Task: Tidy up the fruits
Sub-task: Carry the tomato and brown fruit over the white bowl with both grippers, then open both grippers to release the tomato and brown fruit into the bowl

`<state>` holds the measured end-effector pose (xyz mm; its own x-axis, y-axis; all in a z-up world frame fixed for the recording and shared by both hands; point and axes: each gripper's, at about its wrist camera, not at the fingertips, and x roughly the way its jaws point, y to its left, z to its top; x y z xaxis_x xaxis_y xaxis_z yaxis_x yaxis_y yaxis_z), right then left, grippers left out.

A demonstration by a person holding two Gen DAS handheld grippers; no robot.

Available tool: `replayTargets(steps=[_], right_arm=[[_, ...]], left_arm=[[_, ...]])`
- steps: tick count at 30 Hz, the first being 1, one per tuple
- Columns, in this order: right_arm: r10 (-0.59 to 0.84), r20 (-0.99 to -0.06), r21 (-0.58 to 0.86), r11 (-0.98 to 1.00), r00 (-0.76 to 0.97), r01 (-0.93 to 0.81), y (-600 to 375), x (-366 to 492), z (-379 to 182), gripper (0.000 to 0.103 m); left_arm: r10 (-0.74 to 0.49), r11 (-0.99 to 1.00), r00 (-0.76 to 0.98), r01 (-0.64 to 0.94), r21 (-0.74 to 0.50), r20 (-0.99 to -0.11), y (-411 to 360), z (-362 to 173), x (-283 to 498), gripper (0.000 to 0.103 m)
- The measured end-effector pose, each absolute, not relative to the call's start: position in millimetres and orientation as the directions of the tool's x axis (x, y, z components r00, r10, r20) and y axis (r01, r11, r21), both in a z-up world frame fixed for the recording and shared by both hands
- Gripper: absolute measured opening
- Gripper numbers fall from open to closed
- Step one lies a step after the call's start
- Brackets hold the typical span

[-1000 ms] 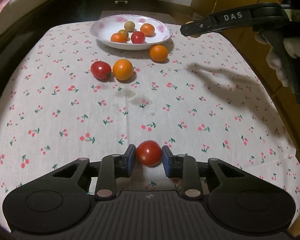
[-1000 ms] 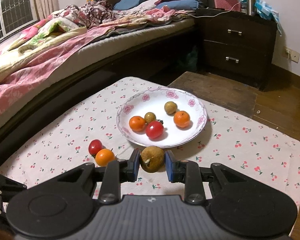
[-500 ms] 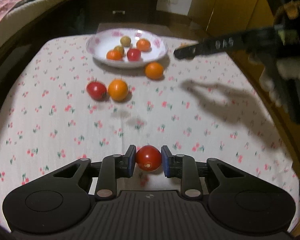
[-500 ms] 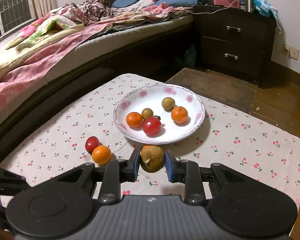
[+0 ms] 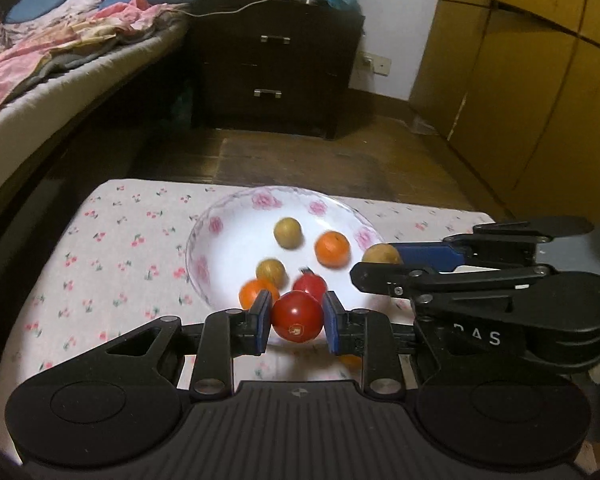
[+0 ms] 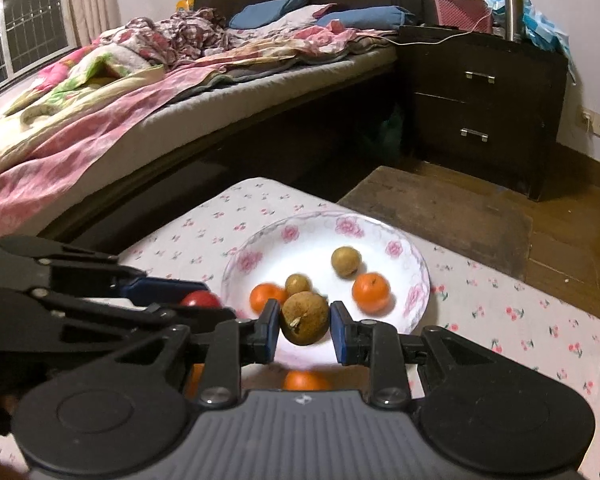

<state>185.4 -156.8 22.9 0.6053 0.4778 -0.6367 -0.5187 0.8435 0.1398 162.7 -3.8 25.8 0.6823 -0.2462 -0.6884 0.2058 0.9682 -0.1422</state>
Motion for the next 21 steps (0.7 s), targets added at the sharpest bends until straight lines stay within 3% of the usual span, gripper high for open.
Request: replayTargets(steps=[13, 21], right_arm=[[0.483, -0.647, 0.173, 0.847, 0.590, -0.503, -158, 219, -4, 0.019], [0.489, -0.626, 0.176, 0.848, 0.608, -0.501, -161, 216, 2, 0.021]], left_arm=[[-0.212, 0.977, 0.657, 0.167, -0.135, -0.724, -3, -1, 190, 0.034], [-0.210, 0.977, 0.662, 0.160, -0.138, -0.720, 1, 3, 188, 0.046]])
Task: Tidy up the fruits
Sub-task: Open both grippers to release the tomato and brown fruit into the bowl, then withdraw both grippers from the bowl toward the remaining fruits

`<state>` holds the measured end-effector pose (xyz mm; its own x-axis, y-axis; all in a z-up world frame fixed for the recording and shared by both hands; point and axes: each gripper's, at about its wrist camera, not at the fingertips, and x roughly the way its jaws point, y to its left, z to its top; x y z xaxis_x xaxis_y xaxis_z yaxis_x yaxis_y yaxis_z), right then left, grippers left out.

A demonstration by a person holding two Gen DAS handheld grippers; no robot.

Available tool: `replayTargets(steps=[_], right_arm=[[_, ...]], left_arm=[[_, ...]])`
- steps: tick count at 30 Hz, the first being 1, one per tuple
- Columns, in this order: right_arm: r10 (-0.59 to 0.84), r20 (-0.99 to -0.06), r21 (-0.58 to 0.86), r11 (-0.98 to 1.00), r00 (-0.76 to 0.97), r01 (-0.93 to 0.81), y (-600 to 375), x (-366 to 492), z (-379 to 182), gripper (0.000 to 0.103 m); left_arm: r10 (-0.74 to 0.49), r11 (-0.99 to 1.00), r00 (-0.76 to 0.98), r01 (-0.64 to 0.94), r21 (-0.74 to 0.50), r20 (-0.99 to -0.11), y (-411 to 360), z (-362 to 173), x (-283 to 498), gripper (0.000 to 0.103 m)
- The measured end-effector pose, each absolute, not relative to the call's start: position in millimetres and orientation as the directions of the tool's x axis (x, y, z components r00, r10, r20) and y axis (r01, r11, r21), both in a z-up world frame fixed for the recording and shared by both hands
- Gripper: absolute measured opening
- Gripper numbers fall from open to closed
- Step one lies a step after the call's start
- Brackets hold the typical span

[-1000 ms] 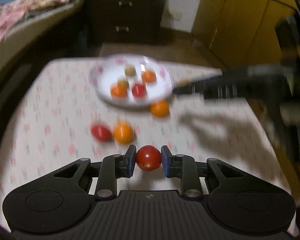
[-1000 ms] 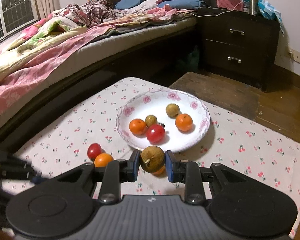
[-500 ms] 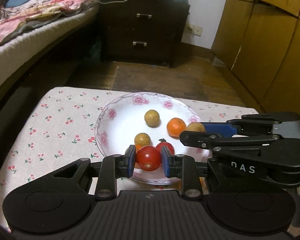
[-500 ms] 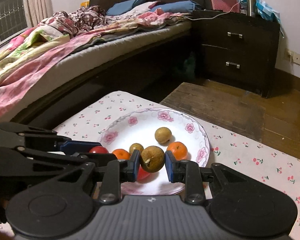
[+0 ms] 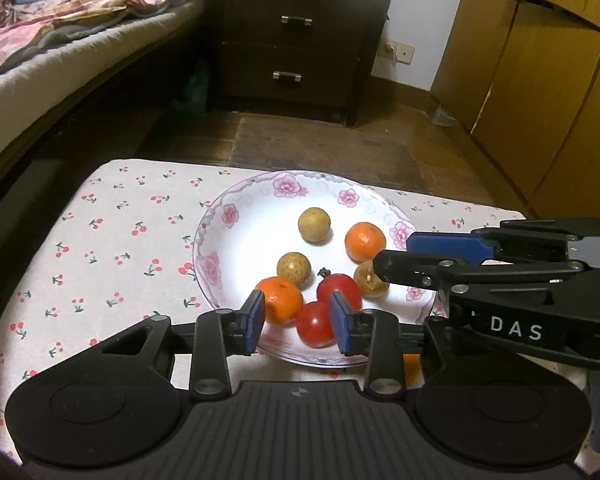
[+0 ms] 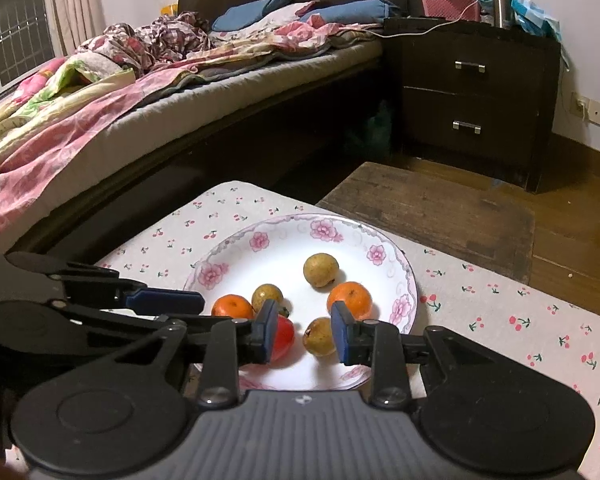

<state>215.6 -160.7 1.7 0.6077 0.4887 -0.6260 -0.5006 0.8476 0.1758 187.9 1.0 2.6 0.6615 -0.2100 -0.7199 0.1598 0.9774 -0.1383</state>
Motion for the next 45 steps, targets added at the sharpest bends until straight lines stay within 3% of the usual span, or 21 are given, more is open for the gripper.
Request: replayTargets(steps=[7, 30, 45], right_arm=[[0.481, -0.633, 0.160, 0.848, 0.606, -0.506, -160, 205, 6, 0.024], [0.451, -0.703, 0.115, 0.835, 0.550, -0.538, -162, 155, 1, 0.024], [0.438, -0.728, 0.099, 0.828, 0.527, -0.551, -147, 163, -23, 0.027]], left_arm=[[-0.217, 0.976, 0.678, 0.166, -0.142, -0.702, 7, 12, 173, 0.053], [-0.207, 0.978, 0.629, 0.147, -0.147, -0.750, 20, -4, 132, 0.058], [-0.205, 0.978, 0.635, 0.155, -0.137, -0.745, 21, -10, 129, 0.071]])
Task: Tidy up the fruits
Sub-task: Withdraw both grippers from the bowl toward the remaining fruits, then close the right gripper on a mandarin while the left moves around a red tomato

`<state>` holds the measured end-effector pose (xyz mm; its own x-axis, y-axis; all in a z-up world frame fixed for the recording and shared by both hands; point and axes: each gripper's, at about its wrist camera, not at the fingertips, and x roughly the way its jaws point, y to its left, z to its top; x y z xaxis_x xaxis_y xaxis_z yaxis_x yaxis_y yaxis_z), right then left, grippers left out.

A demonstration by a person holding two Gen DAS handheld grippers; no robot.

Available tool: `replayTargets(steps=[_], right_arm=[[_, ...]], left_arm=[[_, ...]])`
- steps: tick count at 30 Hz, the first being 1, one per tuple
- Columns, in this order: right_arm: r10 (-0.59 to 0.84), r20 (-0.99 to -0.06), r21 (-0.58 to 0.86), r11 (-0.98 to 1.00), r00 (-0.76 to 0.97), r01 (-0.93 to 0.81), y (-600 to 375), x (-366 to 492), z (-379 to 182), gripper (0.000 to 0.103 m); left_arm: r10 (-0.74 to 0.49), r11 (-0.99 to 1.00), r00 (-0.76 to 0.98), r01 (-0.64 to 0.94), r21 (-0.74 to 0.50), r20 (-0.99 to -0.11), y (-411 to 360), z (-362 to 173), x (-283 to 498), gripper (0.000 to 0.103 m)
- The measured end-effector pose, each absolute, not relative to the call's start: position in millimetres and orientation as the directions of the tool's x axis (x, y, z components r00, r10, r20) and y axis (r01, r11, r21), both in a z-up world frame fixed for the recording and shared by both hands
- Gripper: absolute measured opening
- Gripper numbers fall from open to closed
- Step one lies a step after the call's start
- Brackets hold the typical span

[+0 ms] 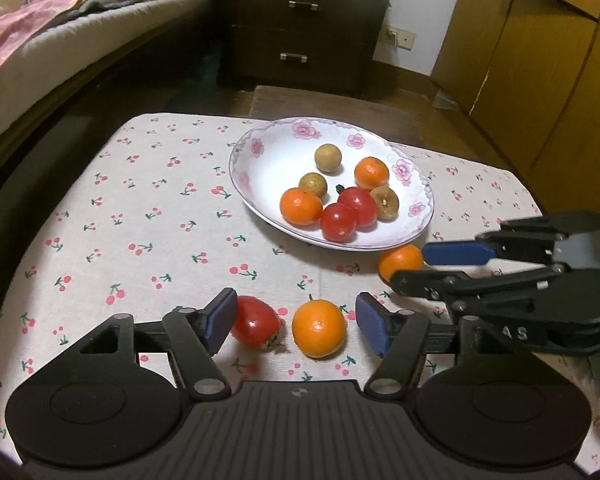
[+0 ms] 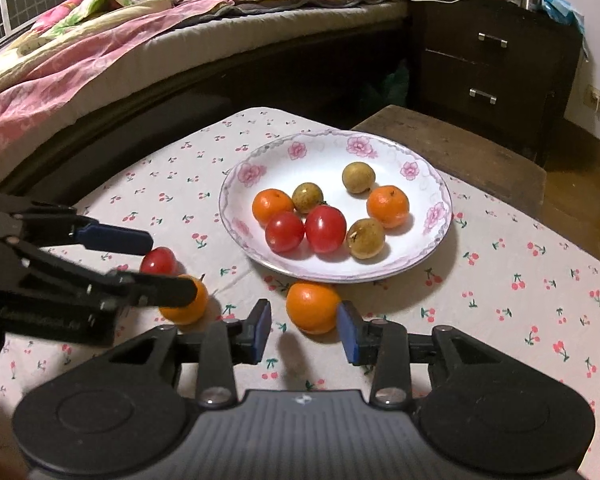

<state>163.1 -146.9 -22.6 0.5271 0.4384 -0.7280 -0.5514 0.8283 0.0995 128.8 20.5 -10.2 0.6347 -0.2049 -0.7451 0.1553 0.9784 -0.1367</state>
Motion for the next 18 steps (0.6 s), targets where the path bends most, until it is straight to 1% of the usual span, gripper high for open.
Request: replayTargets(steps=[6, 14, 18], right_arm=[[0.430, -0.734, 0.097, 0.833, 0.526, -0.545, -145, 167, -31, 0.027], [0.423, -0.732, 0.088, 0.837, 0.535, -0.541, -140, 171, -34, 0.027], [0.422, -0.735, 0.080, 0.831, 0.531, -0.550, -139, 169, -33, 0.024]], left_arm=[[-0.216, 0.976, 0.636, 0.164, -0.144, -0.741, 19, -11, 129, 0.072], [-0.209, 0.977, 0.637, 0.176, -0.124, -0.742, 18, -11, 126, 0.072], [-0.211, 0.977, 0.634, 0.169, -0.132, -0.744, 21, -11, 126, 0.073]])
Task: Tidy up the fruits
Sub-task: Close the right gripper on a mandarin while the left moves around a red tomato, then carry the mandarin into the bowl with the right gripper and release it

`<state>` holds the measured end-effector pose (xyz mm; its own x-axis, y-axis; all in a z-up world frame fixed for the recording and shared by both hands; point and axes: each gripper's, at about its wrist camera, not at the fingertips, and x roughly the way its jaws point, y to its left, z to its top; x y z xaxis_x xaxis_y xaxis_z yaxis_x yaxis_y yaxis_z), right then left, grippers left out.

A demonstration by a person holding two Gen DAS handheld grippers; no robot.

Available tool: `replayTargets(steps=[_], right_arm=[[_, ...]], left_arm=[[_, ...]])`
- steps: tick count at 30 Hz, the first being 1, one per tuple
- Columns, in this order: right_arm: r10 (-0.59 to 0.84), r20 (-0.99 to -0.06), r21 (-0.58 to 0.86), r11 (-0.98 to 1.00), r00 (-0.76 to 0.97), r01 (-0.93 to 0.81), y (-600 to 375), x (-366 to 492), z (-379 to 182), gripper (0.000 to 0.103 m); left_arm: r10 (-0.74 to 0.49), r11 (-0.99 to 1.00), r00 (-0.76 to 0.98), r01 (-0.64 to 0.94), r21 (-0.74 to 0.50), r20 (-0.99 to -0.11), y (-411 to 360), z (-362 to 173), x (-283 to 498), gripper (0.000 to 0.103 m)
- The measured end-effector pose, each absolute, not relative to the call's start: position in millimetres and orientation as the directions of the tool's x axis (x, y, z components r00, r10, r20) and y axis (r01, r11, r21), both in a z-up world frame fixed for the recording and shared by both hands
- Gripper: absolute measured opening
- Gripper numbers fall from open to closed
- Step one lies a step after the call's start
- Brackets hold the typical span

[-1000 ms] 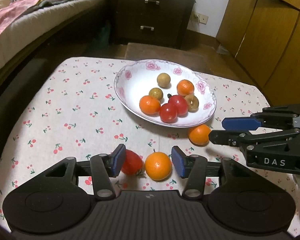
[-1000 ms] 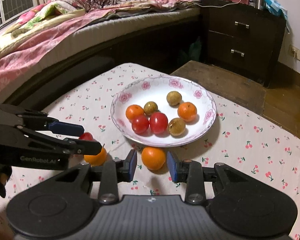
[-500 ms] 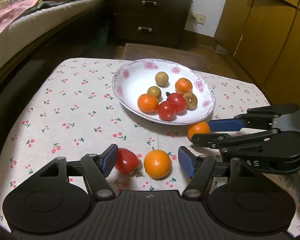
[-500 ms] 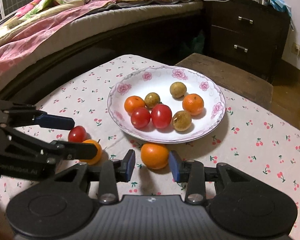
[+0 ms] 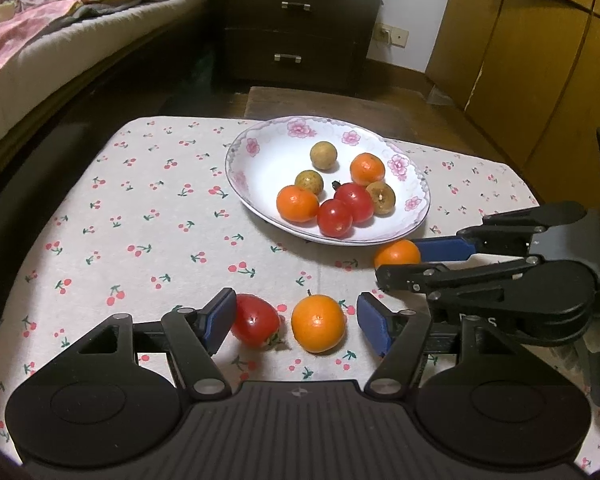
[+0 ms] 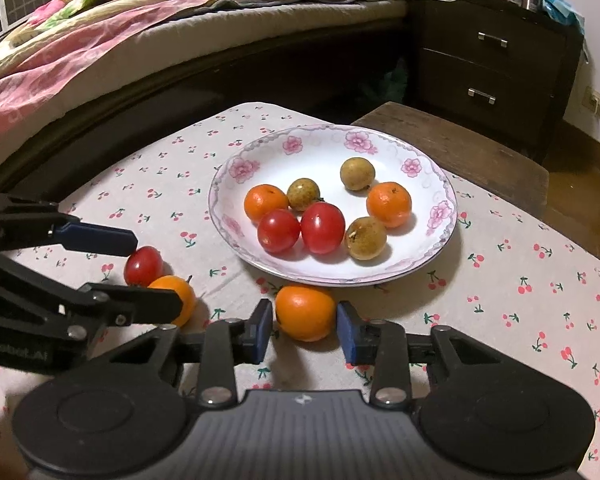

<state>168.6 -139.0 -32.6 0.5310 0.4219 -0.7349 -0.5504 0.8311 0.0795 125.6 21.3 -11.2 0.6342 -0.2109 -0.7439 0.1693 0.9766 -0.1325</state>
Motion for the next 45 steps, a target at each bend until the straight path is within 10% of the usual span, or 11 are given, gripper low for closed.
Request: replayTargets(steps=[45], right_arm=[[0.415, -0.667, 0.112, 0.877, 0.619, -0.467, -154, 218, -9, 0.024]], left_arm=[[-0.274, 0.943, 0.602, 0.015, -0.333, -0.750, 43, -13, 129, 0.059]])
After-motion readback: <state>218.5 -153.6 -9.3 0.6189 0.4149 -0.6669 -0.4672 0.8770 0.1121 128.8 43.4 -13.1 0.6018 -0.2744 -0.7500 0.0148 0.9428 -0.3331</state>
